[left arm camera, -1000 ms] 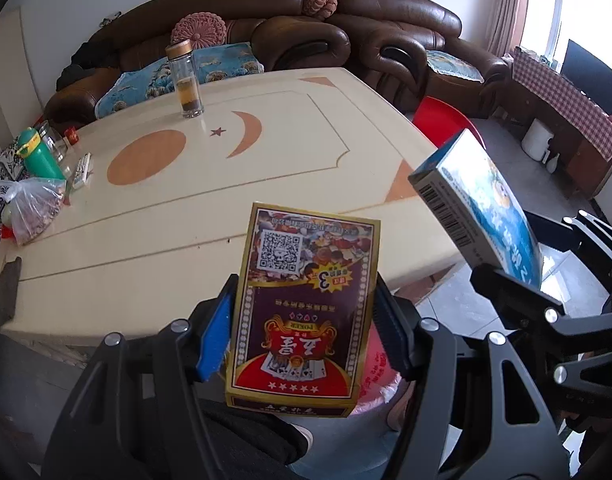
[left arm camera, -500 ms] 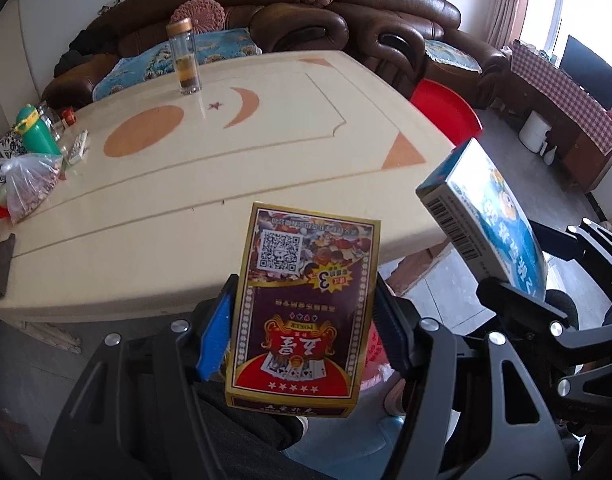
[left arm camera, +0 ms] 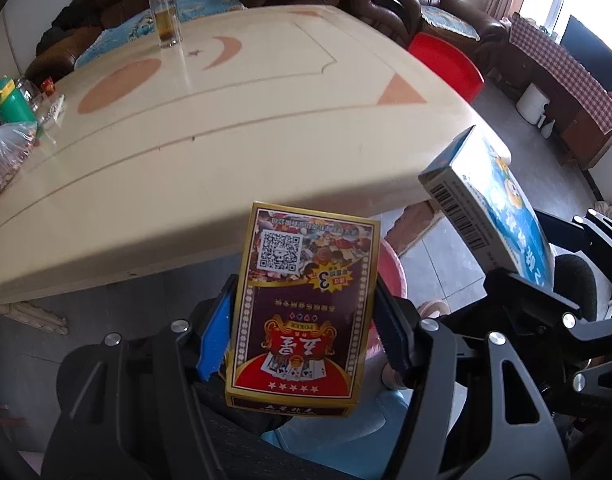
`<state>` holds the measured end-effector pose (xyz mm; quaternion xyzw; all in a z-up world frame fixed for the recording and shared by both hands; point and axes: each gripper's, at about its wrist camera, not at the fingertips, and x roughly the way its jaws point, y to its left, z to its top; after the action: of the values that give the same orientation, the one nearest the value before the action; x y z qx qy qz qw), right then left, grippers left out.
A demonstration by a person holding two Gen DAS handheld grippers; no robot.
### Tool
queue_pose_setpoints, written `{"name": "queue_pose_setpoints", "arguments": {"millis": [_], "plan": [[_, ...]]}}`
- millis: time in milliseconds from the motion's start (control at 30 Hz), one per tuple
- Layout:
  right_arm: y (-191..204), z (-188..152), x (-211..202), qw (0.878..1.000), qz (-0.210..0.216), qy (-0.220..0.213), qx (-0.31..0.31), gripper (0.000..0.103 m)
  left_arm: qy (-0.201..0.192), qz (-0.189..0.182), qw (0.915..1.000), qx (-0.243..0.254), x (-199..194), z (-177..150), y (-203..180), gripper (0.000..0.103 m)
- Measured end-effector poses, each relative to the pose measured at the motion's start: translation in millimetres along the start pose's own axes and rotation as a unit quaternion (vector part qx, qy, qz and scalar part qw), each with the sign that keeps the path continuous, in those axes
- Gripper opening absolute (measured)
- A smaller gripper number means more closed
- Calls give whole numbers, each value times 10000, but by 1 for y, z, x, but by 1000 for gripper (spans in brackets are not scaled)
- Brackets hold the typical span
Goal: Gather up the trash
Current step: 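Lift both boxes off the table and carry them down over the pink bin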
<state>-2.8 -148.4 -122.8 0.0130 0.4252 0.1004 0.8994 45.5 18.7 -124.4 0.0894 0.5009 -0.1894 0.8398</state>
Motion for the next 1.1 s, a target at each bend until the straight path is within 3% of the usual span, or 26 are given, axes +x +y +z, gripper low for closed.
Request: {"name": "queue_pose_setpoints", "arguments": {"millis": [500,1100], "plan": [[-10,-6,36,9980,97,589,197,64,532,-119,9984,144,56,-8,-10,63],[-47,-39,110,9879,284,1375,652,64,1311,-204,9911,61,142,-24,-6,63]]}}
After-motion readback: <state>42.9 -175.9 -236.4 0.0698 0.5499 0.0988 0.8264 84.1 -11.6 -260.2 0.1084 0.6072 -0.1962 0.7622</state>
